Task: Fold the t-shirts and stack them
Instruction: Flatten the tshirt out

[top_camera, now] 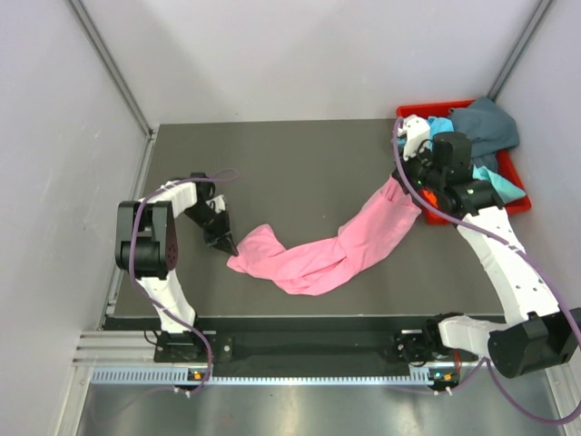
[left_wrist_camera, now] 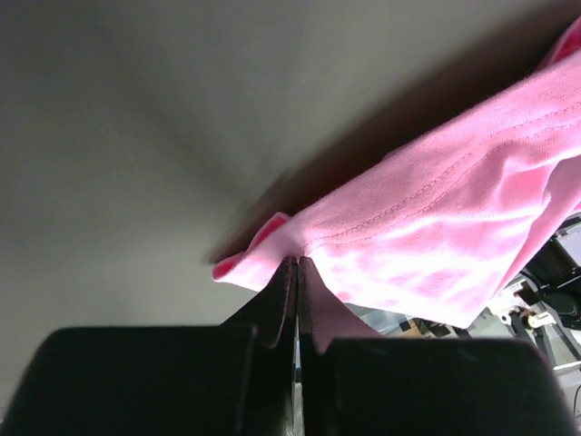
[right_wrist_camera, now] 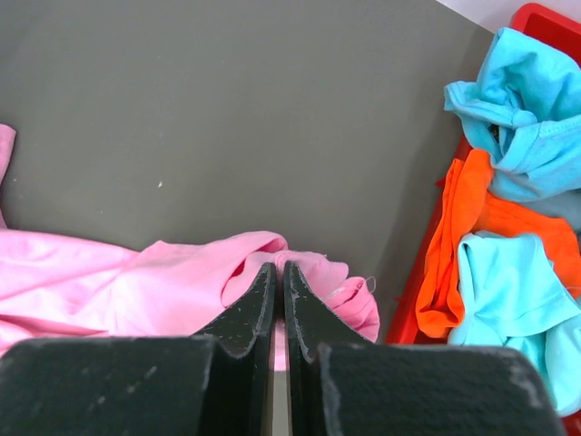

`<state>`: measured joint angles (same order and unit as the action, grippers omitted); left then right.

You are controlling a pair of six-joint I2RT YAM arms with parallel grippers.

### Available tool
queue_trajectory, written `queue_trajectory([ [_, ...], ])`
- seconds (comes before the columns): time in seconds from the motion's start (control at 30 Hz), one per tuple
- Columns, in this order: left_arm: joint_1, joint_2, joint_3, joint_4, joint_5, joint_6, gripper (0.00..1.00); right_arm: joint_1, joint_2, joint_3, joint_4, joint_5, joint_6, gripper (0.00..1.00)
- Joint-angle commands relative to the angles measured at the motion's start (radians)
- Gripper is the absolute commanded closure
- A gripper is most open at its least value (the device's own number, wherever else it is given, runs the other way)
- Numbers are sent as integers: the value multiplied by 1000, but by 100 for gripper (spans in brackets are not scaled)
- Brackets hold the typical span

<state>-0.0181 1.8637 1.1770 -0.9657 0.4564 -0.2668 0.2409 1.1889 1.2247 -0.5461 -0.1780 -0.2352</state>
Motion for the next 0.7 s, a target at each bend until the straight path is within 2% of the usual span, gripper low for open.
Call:
queue_trajectory([
  [0.0, 9, -40, 33, 13, 25, -12, 100, -14, -17, 18, 64, -2, -6, 100],
  [0.07, 7, -66, 38, 2, 18, -8, 100, -18, -17, 16, 69, -5, -1, 100],
  [0.1, 9, -80, 36, -11, 1, 6, 92, -18, -17, 16, 69, -5, -1, 100],
  [0.13, 10, -109, 24, -16, -43, 12, 78, -18, -17, 16, 71, -6, 0, 100],
  [0.17, 10, -124, 15, -22, -71, 14, 54, -18, -18, 18, 71, -8, -1, 100],
  [0.27, 38, -149, -46, -24, -81, 21, 45, -20, -20, 15, 71, -9, 0, 100],
  [0.43, 41, -132, -123, 30, -61, -3, 41, -20, -26, 12, 66, -11, 0, 100],
  [0.67, 41, -28, -30, 32, -35, -3, 45, -32, -44, 15, 54, -5, -3, 100],
])
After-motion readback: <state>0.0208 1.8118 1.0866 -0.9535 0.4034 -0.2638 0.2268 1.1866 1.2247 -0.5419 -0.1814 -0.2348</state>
